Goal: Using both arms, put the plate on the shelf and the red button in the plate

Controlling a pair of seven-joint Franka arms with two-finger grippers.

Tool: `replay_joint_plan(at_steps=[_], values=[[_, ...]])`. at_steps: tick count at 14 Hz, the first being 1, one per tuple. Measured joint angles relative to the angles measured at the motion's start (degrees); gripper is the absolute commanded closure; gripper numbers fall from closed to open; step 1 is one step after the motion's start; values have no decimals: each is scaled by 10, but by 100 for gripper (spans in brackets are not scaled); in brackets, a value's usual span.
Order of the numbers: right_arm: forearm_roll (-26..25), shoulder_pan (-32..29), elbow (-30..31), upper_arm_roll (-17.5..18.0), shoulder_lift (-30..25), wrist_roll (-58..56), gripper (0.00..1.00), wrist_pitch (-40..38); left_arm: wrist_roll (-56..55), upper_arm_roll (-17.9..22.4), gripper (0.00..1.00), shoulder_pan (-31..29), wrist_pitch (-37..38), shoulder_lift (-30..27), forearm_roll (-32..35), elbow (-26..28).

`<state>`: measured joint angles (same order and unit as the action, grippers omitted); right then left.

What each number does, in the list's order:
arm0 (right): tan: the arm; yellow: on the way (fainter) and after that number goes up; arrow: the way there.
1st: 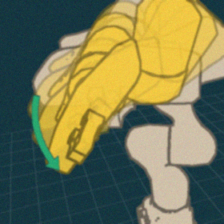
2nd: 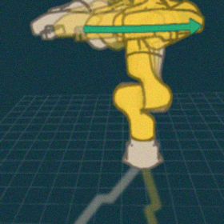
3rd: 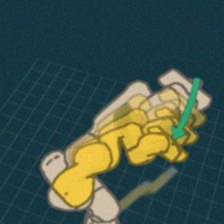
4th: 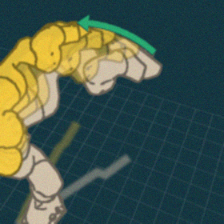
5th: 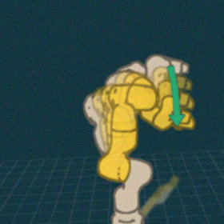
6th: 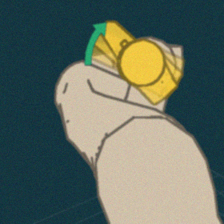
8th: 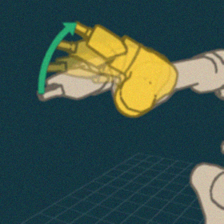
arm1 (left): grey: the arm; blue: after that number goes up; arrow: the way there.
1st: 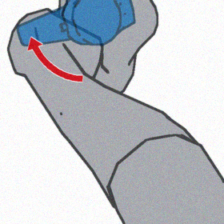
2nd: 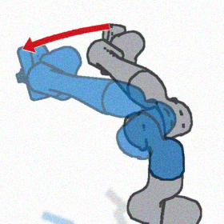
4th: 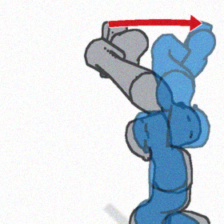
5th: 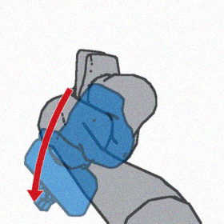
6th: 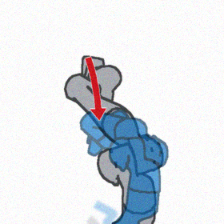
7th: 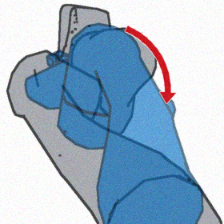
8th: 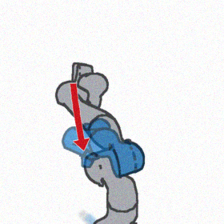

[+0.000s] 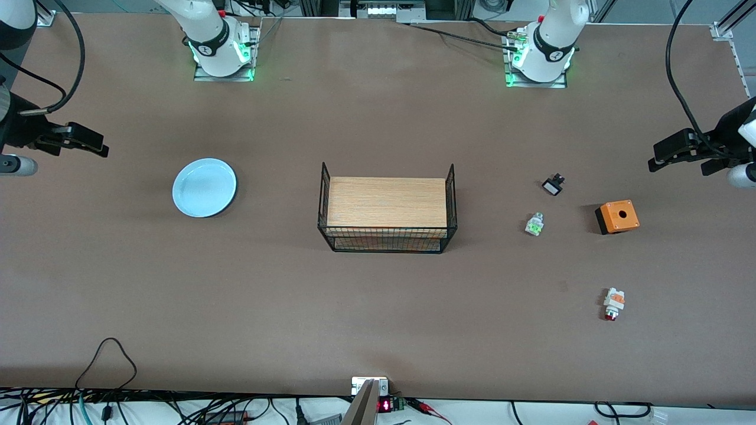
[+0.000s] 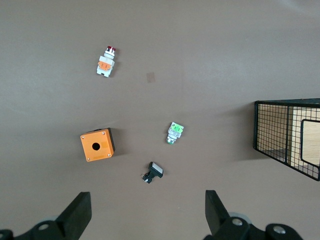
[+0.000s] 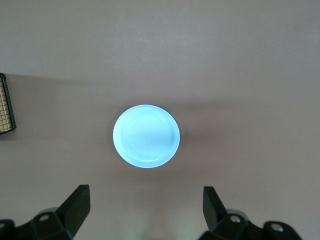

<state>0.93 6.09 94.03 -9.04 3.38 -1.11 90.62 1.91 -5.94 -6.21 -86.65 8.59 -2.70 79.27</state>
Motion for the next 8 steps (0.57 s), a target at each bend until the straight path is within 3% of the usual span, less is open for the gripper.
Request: replay_joint_plan(at_steps=[8], values=[[-1,-4,-6,0,133,0,0,37,0,0,0,0,0,0,0,0]])
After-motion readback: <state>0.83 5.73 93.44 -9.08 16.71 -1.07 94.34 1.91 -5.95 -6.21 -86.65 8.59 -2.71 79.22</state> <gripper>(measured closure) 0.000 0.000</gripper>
